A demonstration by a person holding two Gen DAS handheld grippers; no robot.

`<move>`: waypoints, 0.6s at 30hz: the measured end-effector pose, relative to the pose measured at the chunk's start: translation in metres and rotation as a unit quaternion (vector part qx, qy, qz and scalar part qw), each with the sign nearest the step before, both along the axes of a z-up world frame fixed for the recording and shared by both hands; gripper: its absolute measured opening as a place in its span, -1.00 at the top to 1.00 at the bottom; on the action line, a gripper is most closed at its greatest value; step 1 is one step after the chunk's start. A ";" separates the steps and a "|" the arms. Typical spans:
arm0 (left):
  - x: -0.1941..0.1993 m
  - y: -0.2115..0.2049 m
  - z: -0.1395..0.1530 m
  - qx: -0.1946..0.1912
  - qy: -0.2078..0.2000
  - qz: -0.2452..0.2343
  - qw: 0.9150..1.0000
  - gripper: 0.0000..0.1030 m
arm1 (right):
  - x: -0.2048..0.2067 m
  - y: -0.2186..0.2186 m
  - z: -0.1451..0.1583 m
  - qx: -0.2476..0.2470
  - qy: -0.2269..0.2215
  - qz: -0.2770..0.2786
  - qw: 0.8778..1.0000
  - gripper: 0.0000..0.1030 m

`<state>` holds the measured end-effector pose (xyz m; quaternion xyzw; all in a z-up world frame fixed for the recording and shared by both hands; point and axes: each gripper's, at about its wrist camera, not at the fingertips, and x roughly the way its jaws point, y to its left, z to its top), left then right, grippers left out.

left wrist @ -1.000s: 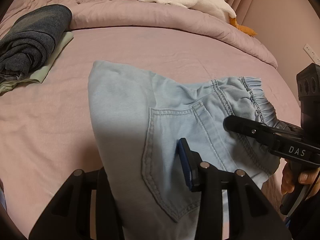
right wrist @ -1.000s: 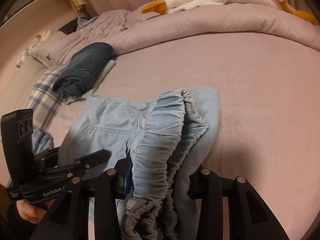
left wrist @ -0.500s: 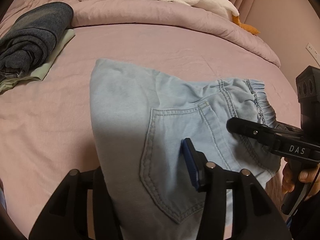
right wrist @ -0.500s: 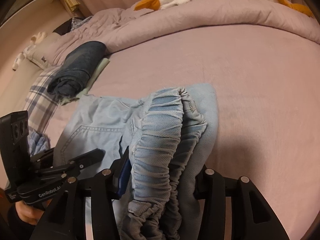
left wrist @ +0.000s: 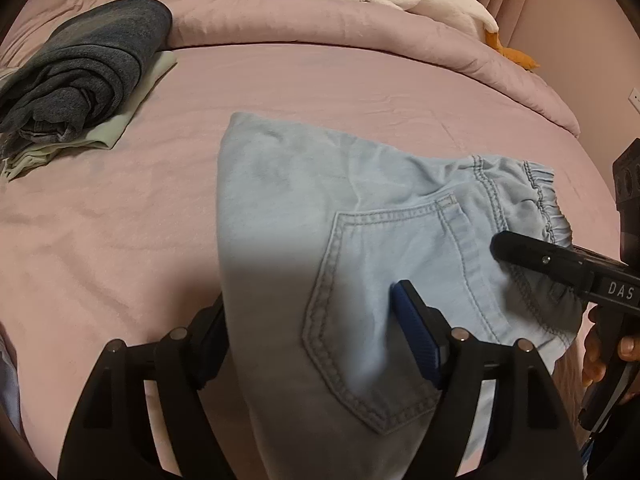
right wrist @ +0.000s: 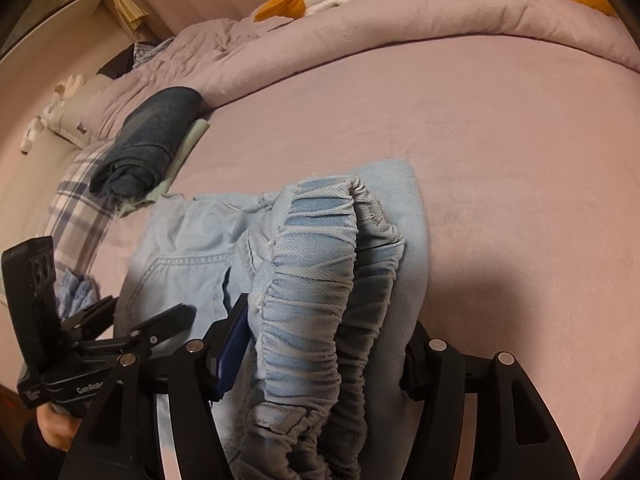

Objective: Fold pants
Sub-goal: 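Fold the waistband over onto the jeans with the right gripper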

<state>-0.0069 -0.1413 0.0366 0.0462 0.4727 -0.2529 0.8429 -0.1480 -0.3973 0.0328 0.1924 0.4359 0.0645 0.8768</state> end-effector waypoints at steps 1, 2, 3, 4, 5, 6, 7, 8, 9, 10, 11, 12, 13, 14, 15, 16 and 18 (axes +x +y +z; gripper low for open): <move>0.000 0.001 0.000 0.001 0.000 0.001 1.000 -0.50 | 0.000 0.000 0.000 0.000 0.000 -0.001 1.000 -0.19; -0.002 0.003 0.000 0.001 -0.001 0.003 1.000 -0.50 | 0.000 0.000 0.001 0.002 0.001 -0.001 1.000 -0.20; -0.003 0.004 0.001 0.001 -0.001 0.006 1.000 -0.50 | -0.001 0.000 0.001 0.002 0.002 -0.002 1.000 -0.20; -0.004 0.006 0.001 0.001 0.000 0.008 1.000 -0.50 | -0.001 0.000 0.001 0.000 0.002 -0.002 1.000 -0.20; -0.005 0.007 0.001 0.001 0.000 0.010 1.000 -0.50 | -0.002 0.000 0.002 -0.001 0.002 -0.003 1.000 -0.21; -0.006 0.008 0.001 0.001 0.000 0.012 1.000 -0.50 | -0.003 0.000 0.002 -0.001 0.002 -0.004 1.000 -0.22; -0.007 0.010 0.001 0.003 -0.001 0.013 1.000 -0.50 | -0.004 -0.001 0.002 0.000 0.002 -0.006 1.000 -0.23; -0.008 0.010 0.002 0.004 -0.001 0.014 1.000 -0.50 | -0.005 -0.002 0.002 0.001 0.002 -0.008 1.000 -0.24; -0.009 0.011 0.002 0.005 -0.002 0.015 1.000 -0.50 | -0.007 -0.003 0.002 0.001 0.003 -0.009 1.000 -0.26; -0.010 0.012 0.002 0.007 -0.002 0.017 1.000 -0.50 | -0.008 -0.004 0.002 0.001 0.003 -0.010 1.000 -0.28; -0.012 0.013 0.003 0.009 -0.003 0.018 1.000 -0.50 | -0.010 -0.004 0.002 0.000 0.004 -0.011 1.000 -0.28; -0.013 0.014 0.003 0.010 -0.003 0.020 1.000 -0.50 | -0.011 -0.005 0.002 -0.001 0.005 -0.012 1.000 -0.29; -0.013 0.015 0.003 0.010 -0.002 0.021 1.000 -0.50 | -0.013 -0.006 0.003 -0.003 0.006 -0.013 1.000 -0.32; -0.015 0.017 0.003 0.011 -0.002 0.022 1.000 -0.50 | -0.015 -0.007 0.003 -0.006 0.008 -0.013 1.000 -0.34; -0.016 0.018 0.003 0.012 -0.002 0.023 1.000 -0.50 | -0.016 -0.008 0.003 -0.009 0.010 -0.012 1.000 -0.35; -0.017 0.018 0.003 0.013 -0.002 0.024 1.000 -0.50 | -0.018 -0.009 0.003 -0.013 0.012 -0.012 1.000 -0.35; -0.020 0.019 0.004 0.015 -0.002 0.025 1.000 -0.50 | -0.023 -0.010 0.004 -0.023 0.017 -0.012 1.000 -0.36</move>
